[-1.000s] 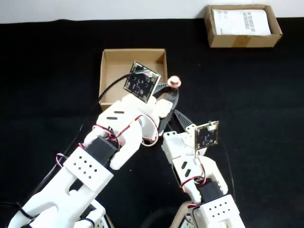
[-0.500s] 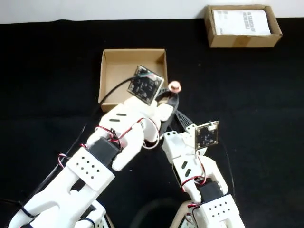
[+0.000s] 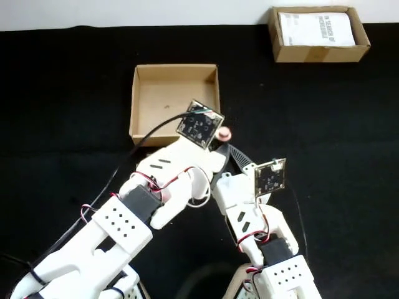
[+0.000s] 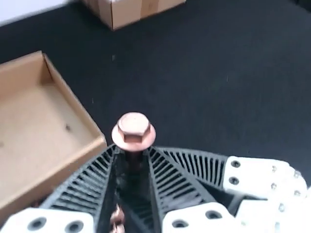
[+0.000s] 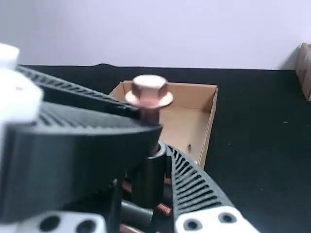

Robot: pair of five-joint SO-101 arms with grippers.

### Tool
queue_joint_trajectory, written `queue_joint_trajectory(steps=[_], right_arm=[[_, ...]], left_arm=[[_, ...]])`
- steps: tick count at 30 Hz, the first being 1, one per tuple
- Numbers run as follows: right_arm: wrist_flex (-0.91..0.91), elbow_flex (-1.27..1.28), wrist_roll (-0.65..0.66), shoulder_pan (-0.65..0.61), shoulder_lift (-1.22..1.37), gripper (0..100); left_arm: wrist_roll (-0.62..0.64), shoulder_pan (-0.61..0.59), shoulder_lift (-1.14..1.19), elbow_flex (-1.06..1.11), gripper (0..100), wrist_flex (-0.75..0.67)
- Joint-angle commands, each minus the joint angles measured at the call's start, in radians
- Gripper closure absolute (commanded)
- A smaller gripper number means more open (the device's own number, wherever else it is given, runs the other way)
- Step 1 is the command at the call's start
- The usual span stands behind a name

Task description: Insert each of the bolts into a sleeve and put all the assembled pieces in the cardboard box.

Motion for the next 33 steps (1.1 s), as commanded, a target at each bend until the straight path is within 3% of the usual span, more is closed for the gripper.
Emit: queue_joint_trajectory(steps=[1, 7, 10, 17, 24, 33], right_arm=[[-0.016, 0.010, -0.005, -0.002, -0.016, 99.1], [-0.015, 0.010, -0.005, -0.002, -0.012, 99.1], [-0.013, 0.015, -0.005, -0.001, -0.010, 99.1], [0.087, 0.005, -0.009, 0.019, -0.010, 99.1], [0.328, -0.297, -0.075, 0.087, 0.045, 99.1], [0.440, -0.739, -0.075, 0.079, 0.519, 99.1]], left_arm=[[0.003, 0.016, -0.007, -0.012, 96, 0.094], [0.003, 0.016, -0.008, -0.015, 70, 0.304], [0.003, 0.005, -0.036, -0.044, 66, 0.393], [-0.003, -0.001, -0.213, -0.139, 75, 0.609], [-0.104, -0.088, -0.450, -0.142, 100, 0.727], [-0.109, -0.389, -0.734, -0.079, 98, 0.657]])
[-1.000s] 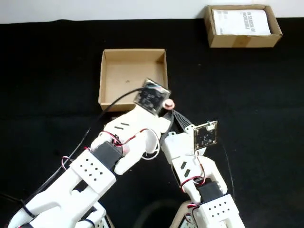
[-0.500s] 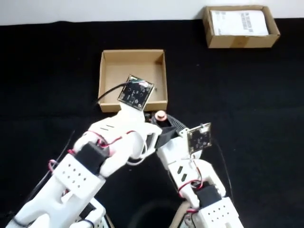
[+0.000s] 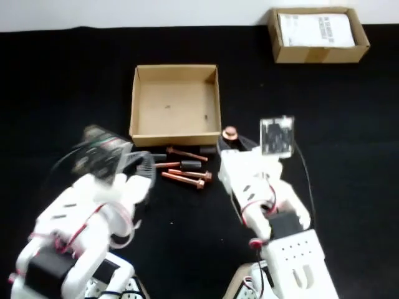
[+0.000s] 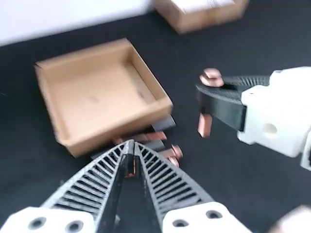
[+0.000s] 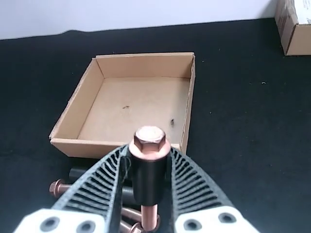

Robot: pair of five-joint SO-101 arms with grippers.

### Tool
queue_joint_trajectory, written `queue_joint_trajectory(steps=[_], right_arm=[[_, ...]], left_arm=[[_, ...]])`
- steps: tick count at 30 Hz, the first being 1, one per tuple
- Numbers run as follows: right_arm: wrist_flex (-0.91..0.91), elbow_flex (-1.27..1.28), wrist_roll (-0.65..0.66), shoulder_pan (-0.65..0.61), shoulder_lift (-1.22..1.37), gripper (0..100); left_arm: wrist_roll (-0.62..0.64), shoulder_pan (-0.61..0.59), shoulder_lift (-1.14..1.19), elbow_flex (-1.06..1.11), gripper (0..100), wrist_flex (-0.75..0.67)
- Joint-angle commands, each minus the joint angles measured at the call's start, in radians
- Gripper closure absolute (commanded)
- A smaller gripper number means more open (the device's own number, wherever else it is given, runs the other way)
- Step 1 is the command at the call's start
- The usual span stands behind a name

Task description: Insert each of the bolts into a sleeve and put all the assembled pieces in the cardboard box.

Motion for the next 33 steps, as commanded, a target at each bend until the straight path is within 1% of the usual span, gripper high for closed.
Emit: queue_joint_trajectory(steps=[1, 4, 8, 11, 15, 19, 22, 23, 26, 29, 33], right_arm=[[0.012, -0.237, -0.006, -0.005, 0.191, 99.1], [0.058, -0.407, 0.031, -0.028, 0.367, 99.1], [0.143, -0.634, 0.195, -0.064, 0.624, 99.1], [0.205, -0.809, 0.350, -0.073, 0.811, 99.1], [0.271, -1.027, 0.580, -0.073, 1.038, 99.1], [0.282, -1.208, 0.816, -0.077, 1.225, 99.1], [0.282, -1.326, 0.953, -0.094, 1.339, 99.1], [0.282, -1.357, 0.988, -0.099, 1.372, 99.1], [0.282, -1.422, 1.048, -0.120, 1.457, 99.1], [0.283, -1.429, 1.049, -0.145, 1.497, 99.1], [0.383, -1.369, 1.048, -0.191, 1.495, 99.1]], left_arm=[[-0.008, -0.110, -0.096, 0.056, 98, -0.061], [-0.008, -0.213, -0.200, 0.170, 98, -0.124], [-0.003, -0.369, -0.369, 0.372, 98, -0.233], [-0.003, -0.467, -0.378, 0.490, 98, -0.301], [-0.002, -0.530, -0.371, 0.596, 98, -0.370], [-0.002, -0.575, -0.371, 0.696, 98, -0.437], [0.005, -0.624, -0.371, 0.786, 98, -0.512], [0.029, -0.639, -0.371, 0.816, 98, -0.537], [0.143, -0.690, -0.371, 0.888, 98, -0.583], [0.241, -0.697, -0.371, 0.891, 98, -0.559], [0.282, -0.696, -0.371, 0.891, 98, -0.546]])
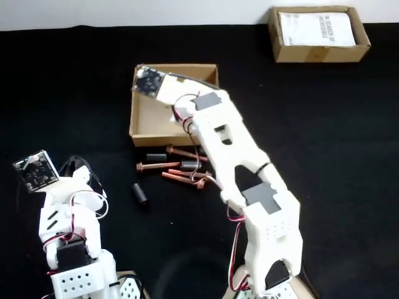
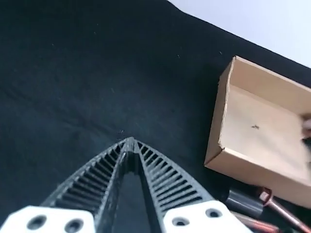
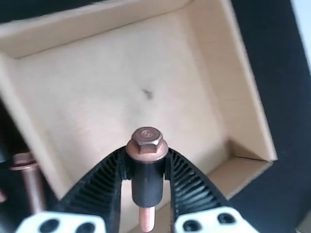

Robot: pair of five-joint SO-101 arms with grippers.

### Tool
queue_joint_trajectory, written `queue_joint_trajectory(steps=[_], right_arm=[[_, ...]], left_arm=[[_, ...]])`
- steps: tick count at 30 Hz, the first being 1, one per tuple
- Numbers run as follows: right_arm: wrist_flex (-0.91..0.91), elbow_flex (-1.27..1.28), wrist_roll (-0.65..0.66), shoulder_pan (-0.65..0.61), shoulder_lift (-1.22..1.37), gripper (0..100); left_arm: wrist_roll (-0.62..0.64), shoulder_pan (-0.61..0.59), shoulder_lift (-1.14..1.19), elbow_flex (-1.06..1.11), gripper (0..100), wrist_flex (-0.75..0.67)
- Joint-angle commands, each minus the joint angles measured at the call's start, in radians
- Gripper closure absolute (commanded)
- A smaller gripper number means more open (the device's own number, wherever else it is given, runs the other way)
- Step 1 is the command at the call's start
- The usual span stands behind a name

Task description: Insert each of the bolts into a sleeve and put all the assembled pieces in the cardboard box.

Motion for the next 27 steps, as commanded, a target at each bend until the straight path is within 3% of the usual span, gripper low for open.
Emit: queue_joint_trajectory(steps=[1, 5, 11, 17, 24, 27], right_arm=[[0.088, 0.001, 0.015, -0.044, -0.019, 99.1], [0.196, 0.010, 0.018, -0.044, -0.015, 97.4], [0.328, 0.001, 0.015, -0.041, -0.019, 78.8], [0.473, -0.160, 0.012, -0.041, -0.021, 83.0], [0.908, -0.490, -0.157, -0.047, -0.021, 86.3], [0.938, -0.544, -0.226, -0.039, -0.036, 86.5]], left_arm=[[0.028, -0.010, -0.012, 0.016, 98, 0.002], [0.028, -0.008, -0.012, 0.016, 98, 0.034], [0.028, -0.008, -0.012, 0.016, 98, 0.051], [0.028, -0.008, -0.012, 0.016, 98, 0.052], [0.028, -0.008, -0.012, 0.016, 97, 0.095], [0.028, -0.008, -0.012, 0.016, 97, 0.097]])
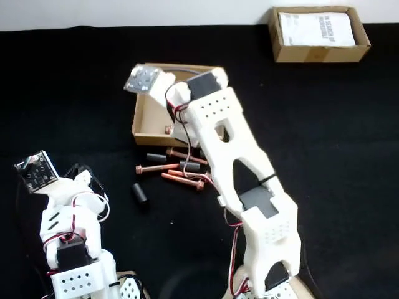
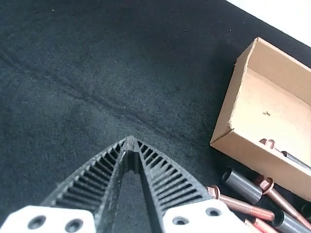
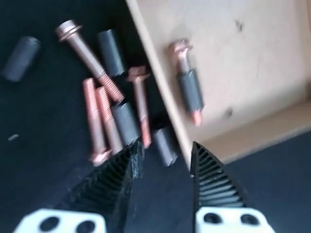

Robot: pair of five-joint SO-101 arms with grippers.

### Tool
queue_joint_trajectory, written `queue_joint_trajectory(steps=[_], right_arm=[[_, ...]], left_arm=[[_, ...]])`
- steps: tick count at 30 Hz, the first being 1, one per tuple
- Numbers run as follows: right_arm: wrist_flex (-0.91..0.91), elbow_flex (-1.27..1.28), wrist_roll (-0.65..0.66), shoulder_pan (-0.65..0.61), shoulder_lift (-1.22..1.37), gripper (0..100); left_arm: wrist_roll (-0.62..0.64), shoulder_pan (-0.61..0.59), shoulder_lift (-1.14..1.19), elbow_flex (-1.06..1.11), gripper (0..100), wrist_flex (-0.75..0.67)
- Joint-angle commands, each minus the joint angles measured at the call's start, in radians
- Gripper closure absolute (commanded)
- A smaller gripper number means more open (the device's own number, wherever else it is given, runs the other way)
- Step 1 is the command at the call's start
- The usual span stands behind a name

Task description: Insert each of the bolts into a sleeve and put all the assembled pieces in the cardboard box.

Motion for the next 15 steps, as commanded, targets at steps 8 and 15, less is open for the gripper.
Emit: queue_joint_trajectory(steps=[8, 15], right_arm=[[0.053, 0.300, -0.160, 0.008, -0.208, 86.5], [-0.101, 0.513, -0.157, 0.054, -0.249, 86.5]], left_arm=[[0.006, -0.008, -0.012, 0.016, 97, 0.020], [0.006, -0.008, -0.012, 0.016, 97, 0.025]])
